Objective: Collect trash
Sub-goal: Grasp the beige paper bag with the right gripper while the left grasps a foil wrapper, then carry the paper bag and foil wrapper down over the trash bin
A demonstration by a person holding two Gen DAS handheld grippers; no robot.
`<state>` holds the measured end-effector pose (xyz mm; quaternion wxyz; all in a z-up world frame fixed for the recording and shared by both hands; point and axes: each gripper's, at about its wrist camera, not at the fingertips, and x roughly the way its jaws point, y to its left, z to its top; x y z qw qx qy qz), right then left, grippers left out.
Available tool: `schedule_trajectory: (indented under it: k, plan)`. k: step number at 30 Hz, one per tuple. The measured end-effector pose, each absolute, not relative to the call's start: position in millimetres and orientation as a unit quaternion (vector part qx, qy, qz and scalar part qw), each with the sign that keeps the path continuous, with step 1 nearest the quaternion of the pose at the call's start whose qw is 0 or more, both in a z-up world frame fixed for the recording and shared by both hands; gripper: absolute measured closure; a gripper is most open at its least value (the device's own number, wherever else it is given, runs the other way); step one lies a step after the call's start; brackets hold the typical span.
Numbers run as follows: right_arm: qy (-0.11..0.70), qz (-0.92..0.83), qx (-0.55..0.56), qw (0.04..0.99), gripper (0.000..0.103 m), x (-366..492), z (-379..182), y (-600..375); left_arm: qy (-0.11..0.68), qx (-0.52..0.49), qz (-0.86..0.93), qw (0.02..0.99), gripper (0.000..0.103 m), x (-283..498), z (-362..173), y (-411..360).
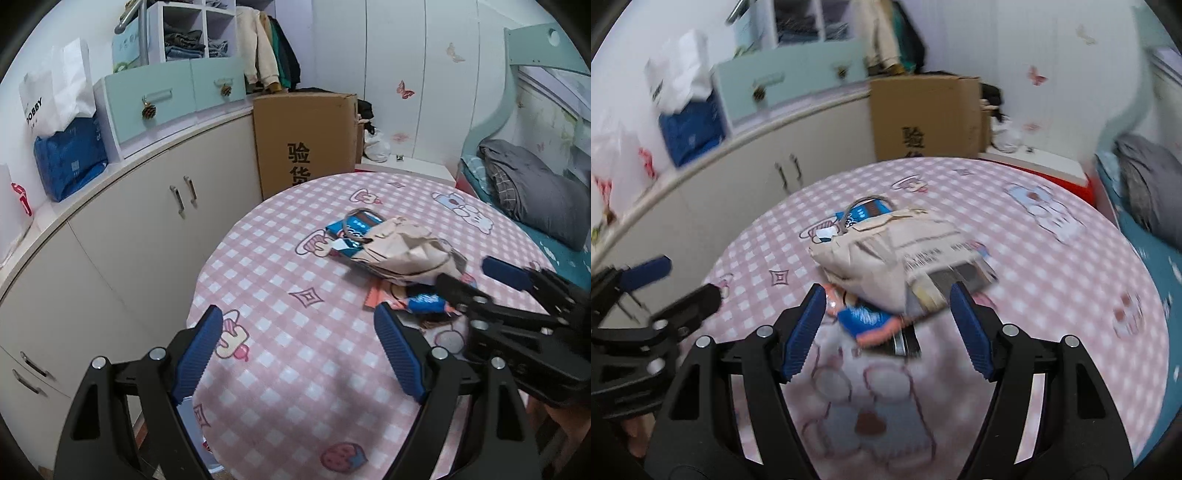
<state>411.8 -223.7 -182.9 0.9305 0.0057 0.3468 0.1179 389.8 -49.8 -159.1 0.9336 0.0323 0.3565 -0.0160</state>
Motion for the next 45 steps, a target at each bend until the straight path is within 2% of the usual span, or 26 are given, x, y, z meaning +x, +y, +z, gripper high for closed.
schedule_trajectory:
  k: [1,2,3,7,13,21,22,23,24,25,26,27,38,45]
  plan:
    - [0.355,0.121,-0.004,0.927,0.038,419.4,-186.2,-221.3,0.358,0.033,-0.016,0.933,0.021,391.9,-160.2,-49.6]
    - [0.361,0.129,-0.013,0.923,0.049,425.6,-190.1,-219.2,0.36,0.035,-0.019,0.932,0.021,394.3,-161.4,-49.8]
    - [0.364,0.141,-0.015,0.92,0.071,427.8,-191.9,-218.9,0.361,0.037,-0.023,0.931,0.021,396.1,-163.3,-50.4]
    - [0.346,0.15,-0.008,0.926,0.08,421.3,-188.3,-228.5,0.371,0.043,-0.054,0.926,0.021,402.4,-172.7,-57.9]
    - [0.314,0.115,0.044,0.941,0.081,401.4,-179.0,-265.0,0.382,0.093,-0.107,0.913,0.021,406.9,-192.5,-98.2]
    - [0.31,0.094,0.084,0.942,0.081,389.0,-183.1,-290.9,0.373,0.101,-0.134,0.912,0.021,414.9,-196.4,-132.4]
    - [0.31,0.094,0.085,0.942,0.081,388.8,-182.8,-292.5,0.371,0.103,-0.133,0.913,0.024,416.8,-195.4,-135.7]
    - [0.31,0.096,0.088,0.942,0.081,388.2,-183.1,-293.1,0.37,0.103,-0.134,0.913,0.03,417.5,-194.9,-137.8]
    - [0.31,0.096,0.09,0.942,0.081,387.7,-183.3,-293.6,0.371,0.104,-0.14,0.912,0.046,419.6,-193.8,-140.9]
    - [0.309,0.097,0.091,0.942,0.081,386.6,-183.6,-293.8,0.373,0.102,-0.145,0.911,0.069,421.6,-193.6,-142.4]
    - [0.308,0.097,0.091,0.942,0.081,384.9,-183.3,-293.3,0.38,0.099,-0.149,0.908,0.081,424.3,-194.0,-143.2]
    - [0.305,0.098,0.093,0.943,0.081,382.7,-181.5,-292.8,0.389,0.091,-0.153,0.904,0.101,426.4,-194.2,-143.0]
    - [0.254,0.108,0.101,0.956,0.081,345.7,-140.0,-283.8,0.343,-0.046,-0.219,0.912,0.102,386.0,-141.2,-94.0]
    - [0.233,0.133,0.084,0.96,0.081,321.9,-111.0,-251.9,0.31,-0.089,-0.211,0.923,0.102,357.3,-113.2,-52.7]
